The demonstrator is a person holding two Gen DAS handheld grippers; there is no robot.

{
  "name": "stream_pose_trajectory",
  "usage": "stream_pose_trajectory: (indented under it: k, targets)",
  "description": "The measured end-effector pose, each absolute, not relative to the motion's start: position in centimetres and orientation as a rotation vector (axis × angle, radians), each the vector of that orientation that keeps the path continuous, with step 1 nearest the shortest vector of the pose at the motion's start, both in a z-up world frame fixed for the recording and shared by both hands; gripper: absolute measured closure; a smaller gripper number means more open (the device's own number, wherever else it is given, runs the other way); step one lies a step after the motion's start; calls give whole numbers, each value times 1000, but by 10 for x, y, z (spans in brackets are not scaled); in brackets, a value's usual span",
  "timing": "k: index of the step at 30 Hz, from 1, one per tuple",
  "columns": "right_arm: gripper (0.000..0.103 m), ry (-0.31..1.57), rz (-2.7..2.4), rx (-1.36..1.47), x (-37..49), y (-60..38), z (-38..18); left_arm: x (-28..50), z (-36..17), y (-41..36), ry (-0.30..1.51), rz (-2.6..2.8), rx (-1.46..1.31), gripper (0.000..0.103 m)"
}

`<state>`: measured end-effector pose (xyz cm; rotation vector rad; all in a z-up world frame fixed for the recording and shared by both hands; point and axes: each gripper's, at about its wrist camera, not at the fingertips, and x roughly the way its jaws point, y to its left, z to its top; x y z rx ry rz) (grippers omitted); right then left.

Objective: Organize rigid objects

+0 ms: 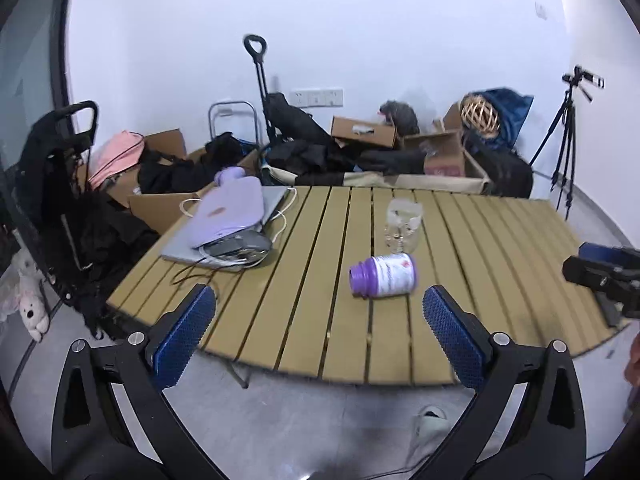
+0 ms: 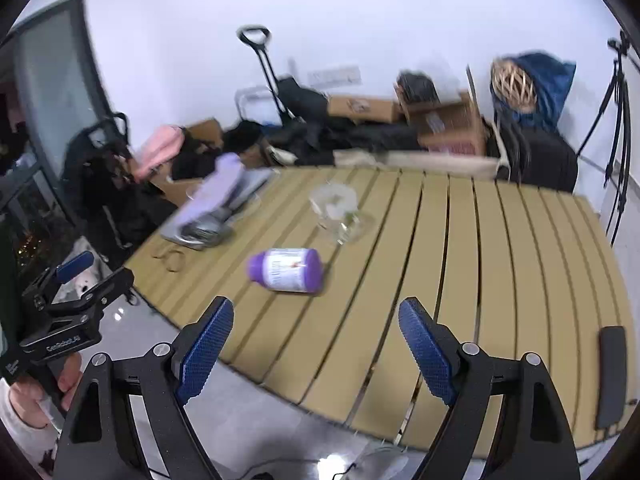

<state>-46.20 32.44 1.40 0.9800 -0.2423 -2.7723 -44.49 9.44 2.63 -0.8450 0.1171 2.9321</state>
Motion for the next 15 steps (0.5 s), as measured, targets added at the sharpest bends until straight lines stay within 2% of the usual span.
stream_pose_trajectory:
  k: [8,15]
  targets:
    - [14,-199,-2716,863,-318,288,52,-280,63,67,83,2870,-699,0]
    - [14,-171,-2635,846,-197,245,36,-153,51,48,200,2922,-554,0]
